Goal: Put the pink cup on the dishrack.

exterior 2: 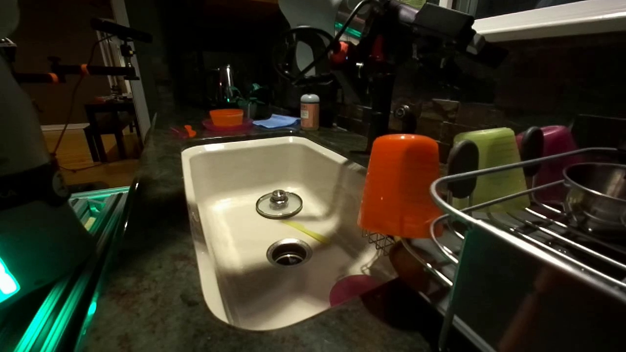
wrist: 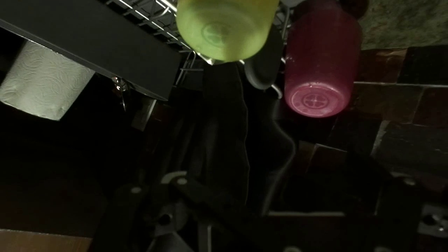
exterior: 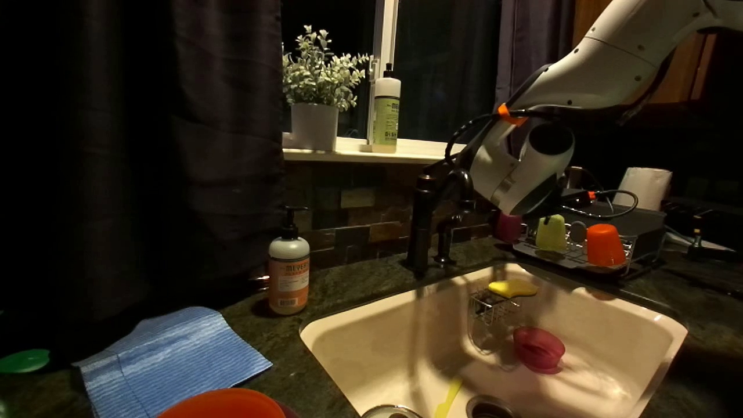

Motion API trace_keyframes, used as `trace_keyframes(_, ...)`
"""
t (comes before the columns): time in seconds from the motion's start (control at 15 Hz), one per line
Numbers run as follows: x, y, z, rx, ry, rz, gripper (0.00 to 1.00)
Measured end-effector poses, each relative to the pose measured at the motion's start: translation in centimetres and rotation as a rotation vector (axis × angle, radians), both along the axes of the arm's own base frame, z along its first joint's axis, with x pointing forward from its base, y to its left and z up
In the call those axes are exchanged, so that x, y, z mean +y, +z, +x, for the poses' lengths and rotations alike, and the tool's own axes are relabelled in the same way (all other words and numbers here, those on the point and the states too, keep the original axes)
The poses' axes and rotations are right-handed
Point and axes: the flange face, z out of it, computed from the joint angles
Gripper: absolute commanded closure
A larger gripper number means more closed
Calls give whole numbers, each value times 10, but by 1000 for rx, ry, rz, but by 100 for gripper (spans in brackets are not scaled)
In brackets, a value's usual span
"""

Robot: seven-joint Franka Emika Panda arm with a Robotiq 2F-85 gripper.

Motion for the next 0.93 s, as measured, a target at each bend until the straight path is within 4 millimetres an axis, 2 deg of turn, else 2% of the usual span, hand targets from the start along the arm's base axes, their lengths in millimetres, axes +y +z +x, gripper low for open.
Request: trace_keyframes(0.93, 13, 47, -6, -94, 64, -84, 0)
